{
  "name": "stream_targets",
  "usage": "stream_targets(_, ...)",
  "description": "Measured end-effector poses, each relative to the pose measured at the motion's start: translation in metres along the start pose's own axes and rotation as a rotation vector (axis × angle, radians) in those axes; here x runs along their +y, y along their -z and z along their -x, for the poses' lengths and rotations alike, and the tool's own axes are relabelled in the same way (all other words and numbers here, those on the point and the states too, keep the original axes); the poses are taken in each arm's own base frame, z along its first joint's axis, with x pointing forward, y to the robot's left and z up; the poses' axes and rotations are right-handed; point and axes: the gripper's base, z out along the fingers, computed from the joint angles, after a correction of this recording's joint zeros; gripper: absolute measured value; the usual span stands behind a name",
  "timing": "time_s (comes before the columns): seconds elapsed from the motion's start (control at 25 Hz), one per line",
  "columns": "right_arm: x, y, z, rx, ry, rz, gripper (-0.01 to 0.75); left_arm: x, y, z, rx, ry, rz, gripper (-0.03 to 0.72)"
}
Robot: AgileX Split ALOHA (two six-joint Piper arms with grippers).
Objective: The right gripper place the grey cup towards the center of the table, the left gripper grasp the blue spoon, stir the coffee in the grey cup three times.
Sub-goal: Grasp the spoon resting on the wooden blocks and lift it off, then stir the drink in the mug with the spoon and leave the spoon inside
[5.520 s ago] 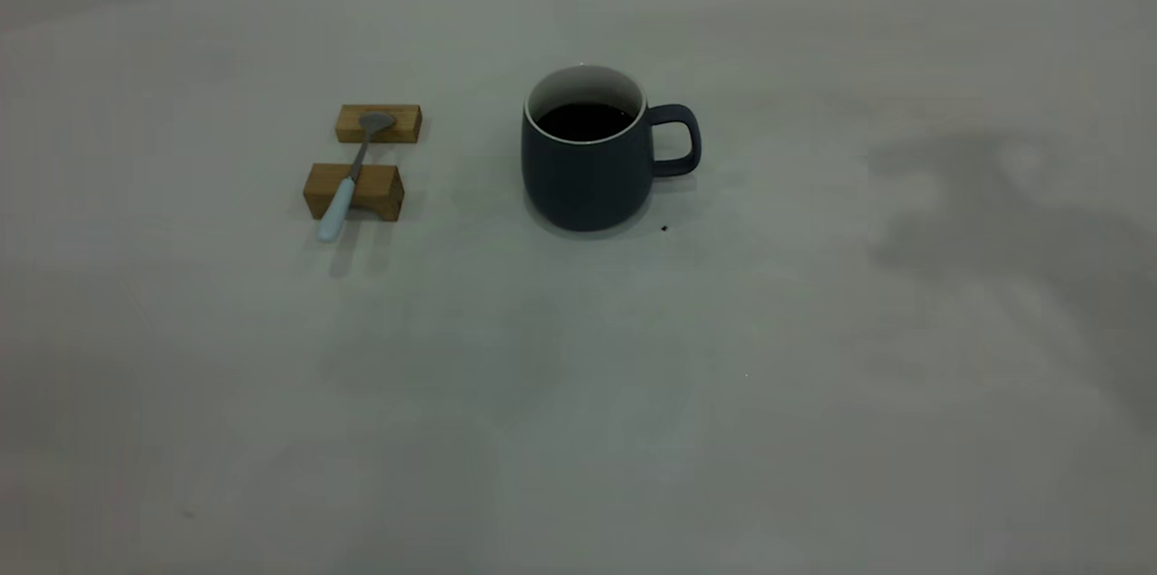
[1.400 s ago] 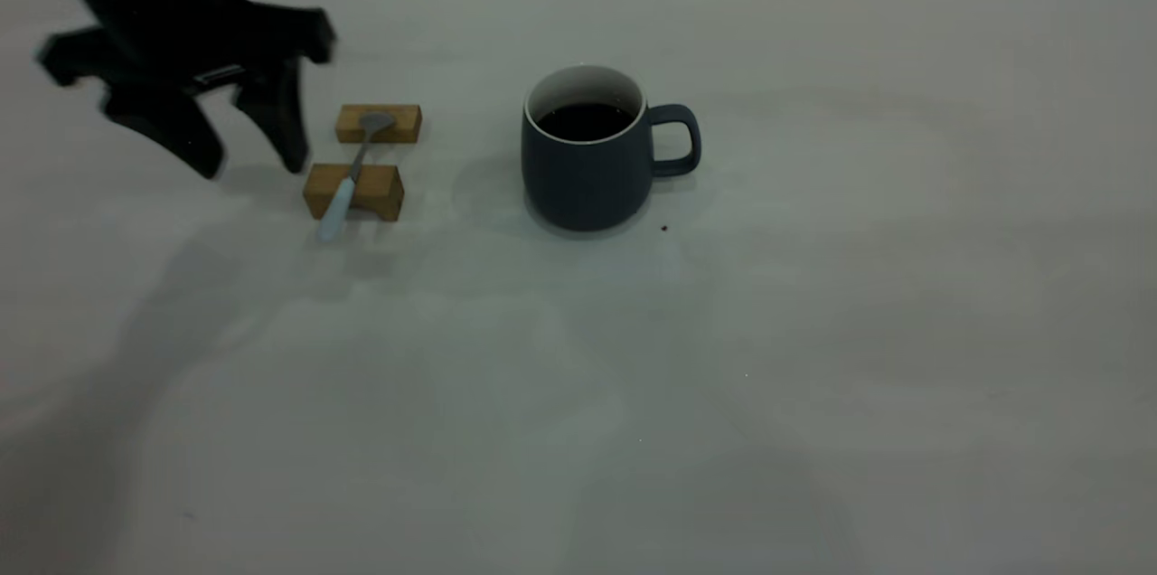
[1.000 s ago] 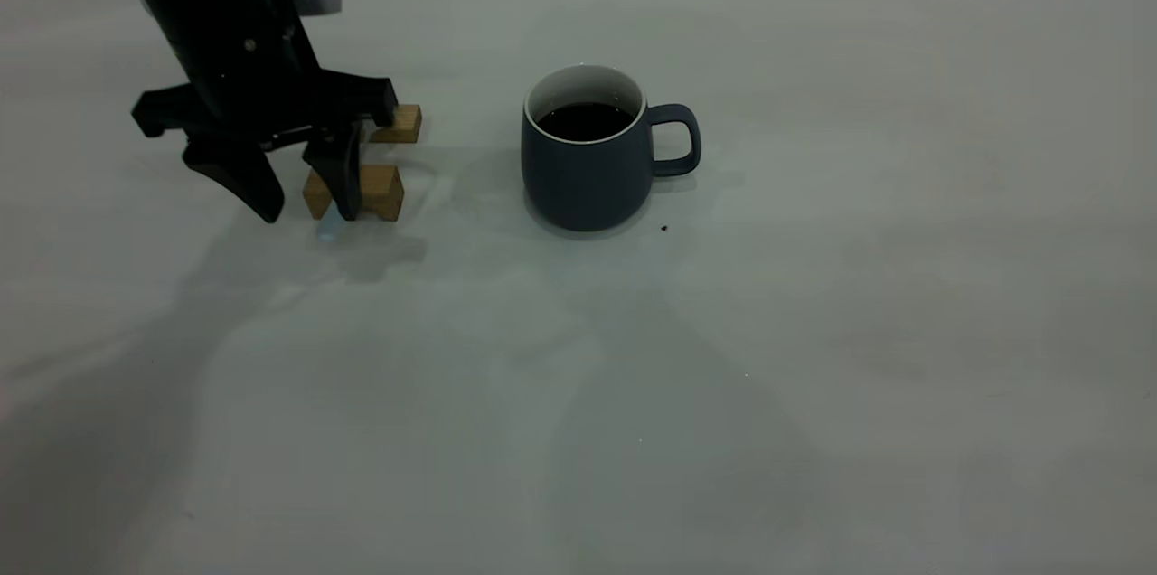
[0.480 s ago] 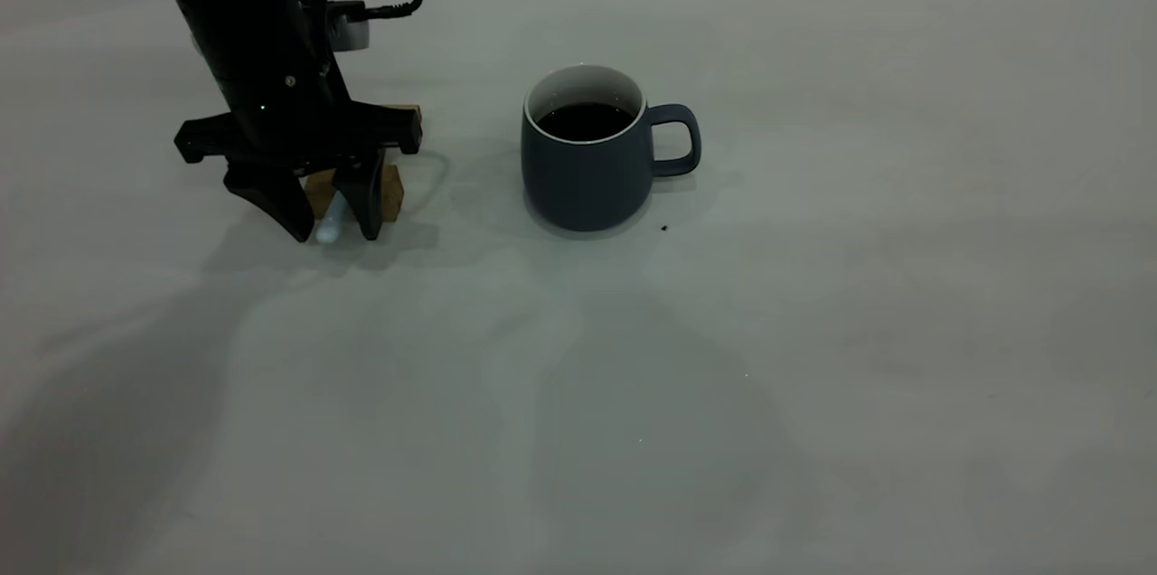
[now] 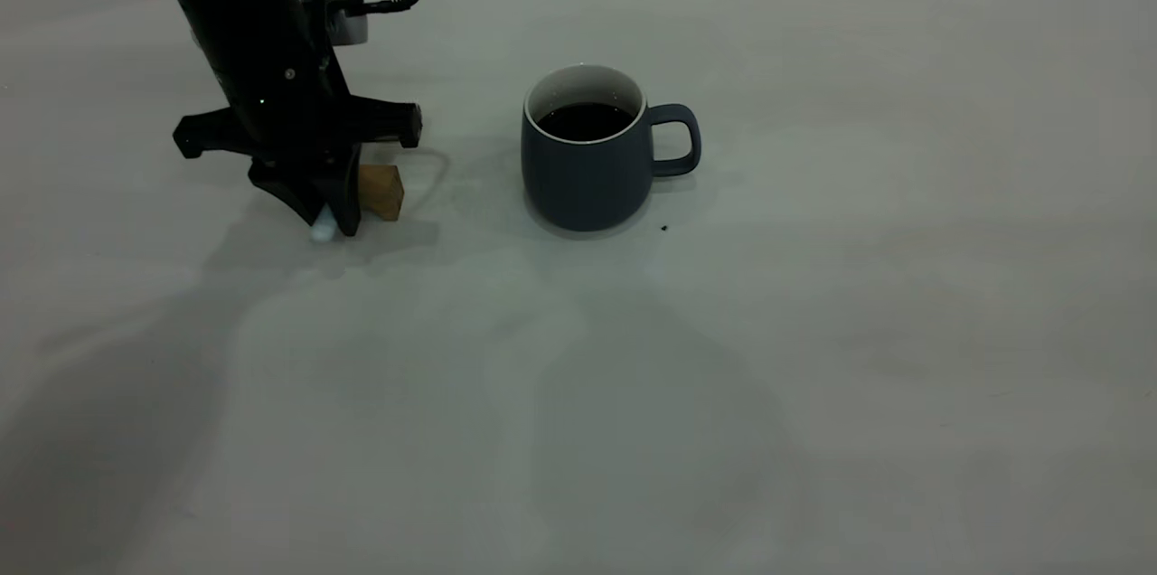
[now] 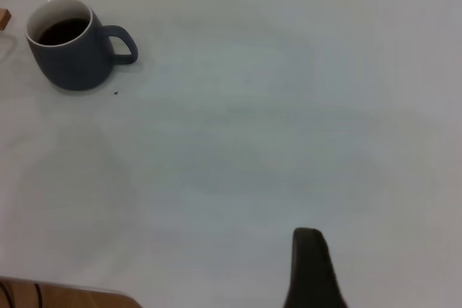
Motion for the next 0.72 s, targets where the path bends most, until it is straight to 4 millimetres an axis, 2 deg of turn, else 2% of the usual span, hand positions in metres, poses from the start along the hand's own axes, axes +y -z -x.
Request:
stream_targets(0.08, 0.0, 0.0, 0.0, 0.0, 0.0, 0.0, 0.555, -0.002, 0.019, 0.0, 0.002, 0.004, -0.008, 0.14)
stream_targets(0.24, 0.0, 0.0, 0.0, 0.0, 0.0, 0.0, 0.555, -0.008, 0.073, -0.001, -0.048, 0.03, -0.066, 0.14)
stream_targets(0.4, 0.0, 0.0, 0.0, 0.0, 0.0, 0.0, 0.555, -0.021, 0.115, -0.007, -0.062, 0.11, -0.208, 0.14)
stream_targets(0.52, 0.0, 0.0, 0.0, 0.0, 0.0, 0.0, 0.555, -0.033, 0.133, -0.013, -0.034, 0.145, -0.343, 0.14)
stream_targets(0.72, 0.0, 0.0, 0.0, 0.0, 0.0, 0.0, 0.555, -0.057, 0.149, -0.018, 0.091, 0.289, -0.645, 0.14)
